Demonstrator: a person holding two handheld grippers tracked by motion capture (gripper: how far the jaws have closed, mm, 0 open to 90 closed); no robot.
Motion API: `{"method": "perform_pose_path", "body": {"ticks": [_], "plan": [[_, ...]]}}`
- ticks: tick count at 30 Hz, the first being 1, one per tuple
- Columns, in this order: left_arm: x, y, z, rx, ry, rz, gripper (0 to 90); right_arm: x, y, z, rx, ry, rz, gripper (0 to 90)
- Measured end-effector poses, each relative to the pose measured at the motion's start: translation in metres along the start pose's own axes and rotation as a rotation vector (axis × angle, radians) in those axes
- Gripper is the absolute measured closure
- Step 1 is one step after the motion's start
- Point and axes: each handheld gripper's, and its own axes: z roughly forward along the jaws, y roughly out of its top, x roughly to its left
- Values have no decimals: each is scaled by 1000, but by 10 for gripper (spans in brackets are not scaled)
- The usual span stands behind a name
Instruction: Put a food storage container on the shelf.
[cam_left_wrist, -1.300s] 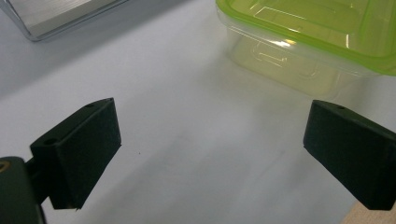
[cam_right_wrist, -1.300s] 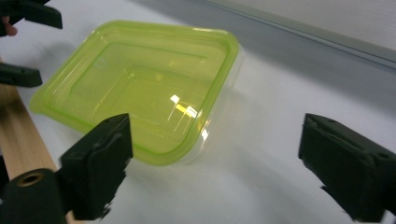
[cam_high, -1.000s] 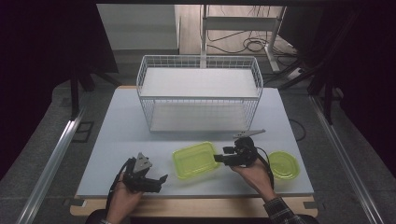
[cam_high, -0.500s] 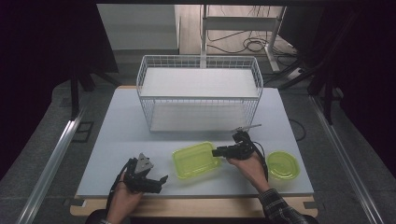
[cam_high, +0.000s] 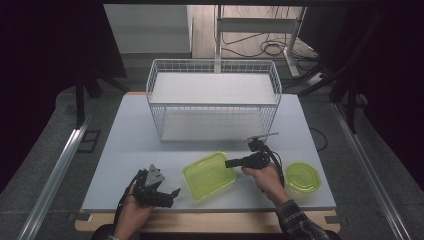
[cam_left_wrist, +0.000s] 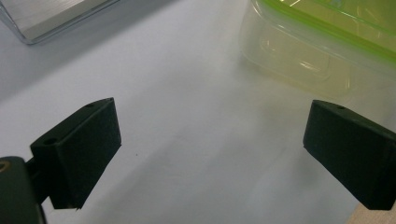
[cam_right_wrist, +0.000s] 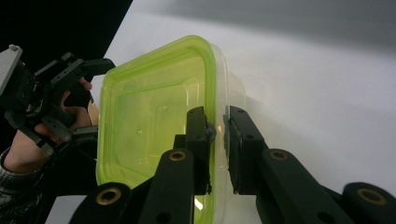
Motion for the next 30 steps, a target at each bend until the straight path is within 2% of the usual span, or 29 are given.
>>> {"method": "perform_pose_path", "body": {"ticks": [3,7,17,30], "plan": [[2,0,-2,-21,1,-22,35,4,0,-1,-6,-8,-11,795],[5,-1,-3,-25,6,-35,34,8,1,-5,-25,-8,-19,795],[6,-2,-4,-21,19,-37,33,17,8,-24,-93,21,-20,795],[5,-1,-4,-26,17,-34,33,28,20,-47,-167,33,-22,796]]}}
